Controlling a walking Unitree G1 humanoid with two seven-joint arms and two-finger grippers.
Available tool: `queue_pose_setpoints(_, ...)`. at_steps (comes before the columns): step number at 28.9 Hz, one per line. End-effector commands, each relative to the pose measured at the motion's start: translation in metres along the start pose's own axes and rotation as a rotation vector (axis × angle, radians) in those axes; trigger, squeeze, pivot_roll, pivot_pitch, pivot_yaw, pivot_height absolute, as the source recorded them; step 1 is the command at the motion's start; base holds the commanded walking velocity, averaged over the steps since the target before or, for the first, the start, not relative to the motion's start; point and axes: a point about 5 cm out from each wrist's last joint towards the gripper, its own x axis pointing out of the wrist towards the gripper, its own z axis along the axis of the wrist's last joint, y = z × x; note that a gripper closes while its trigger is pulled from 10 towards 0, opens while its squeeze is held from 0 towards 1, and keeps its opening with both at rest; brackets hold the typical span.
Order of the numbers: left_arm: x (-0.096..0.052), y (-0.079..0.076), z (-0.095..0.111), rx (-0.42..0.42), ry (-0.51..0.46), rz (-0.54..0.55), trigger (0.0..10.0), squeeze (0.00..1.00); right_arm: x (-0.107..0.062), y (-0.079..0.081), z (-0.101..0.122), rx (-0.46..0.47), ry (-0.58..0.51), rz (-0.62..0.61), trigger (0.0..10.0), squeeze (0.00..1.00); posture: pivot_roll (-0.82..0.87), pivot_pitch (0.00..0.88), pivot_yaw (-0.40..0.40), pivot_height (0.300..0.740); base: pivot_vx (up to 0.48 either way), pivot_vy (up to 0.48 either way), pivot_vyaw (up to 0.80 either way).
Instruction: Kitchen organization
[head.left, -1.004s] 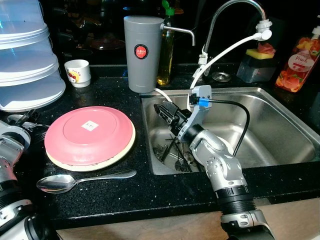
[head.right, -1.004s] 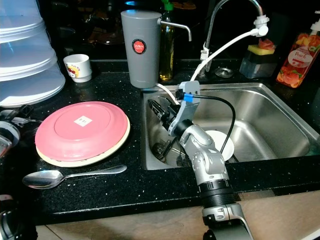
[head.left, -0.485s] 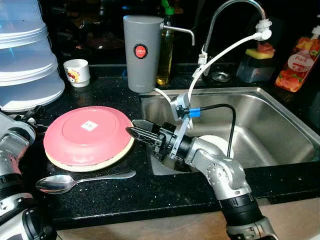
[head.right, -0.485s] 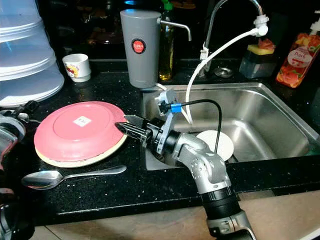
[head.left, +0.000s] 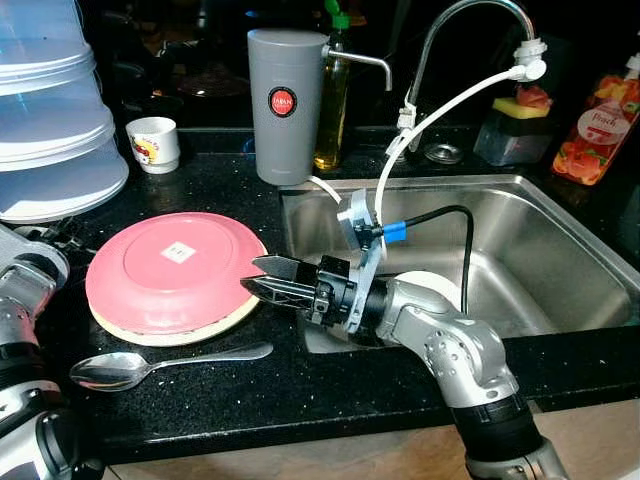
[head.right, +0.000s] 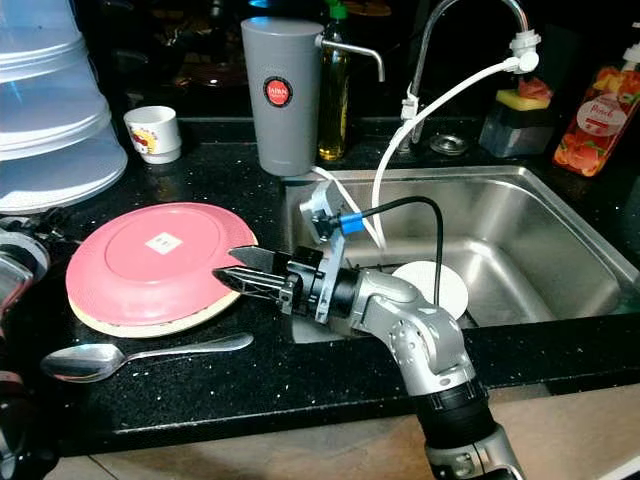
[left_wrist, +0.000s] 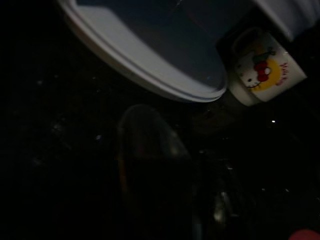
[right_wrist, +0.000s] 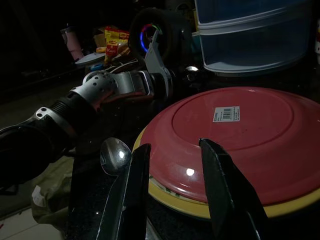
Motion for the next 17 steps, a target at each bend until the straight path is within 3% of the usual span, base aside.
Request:
queue_pose_setpoints(1,0.000,0.002,0.006,-0.002,-0.018,0.012,0.0,0.00,0.000,0.005,0.000,0.003,0.008,0.026,10.0,0.00,0.10,0.072,-0.010,0.740,0.000,0.000,0.00)
queue_pose_setpoints(8,0.000,0.003,0.019,0.056,-0.078,0.027,0.0,0.00,0.000,0.006,0.001,0.005,0.007,0.032,10.0,0.00,0.09,0.057,-0.013,0.740,0.000,0.000,0.00)
queue_pose_setpoints(17,-0.004,-0.016,0.042,0.300,-0.186,0.014,0.0,0.00,0.002,0.007,0.002,0.009,-0.002,0.039,10.0,0.00,0.10,0.062,-0.014,0.740,0.000,0.000,0.00)
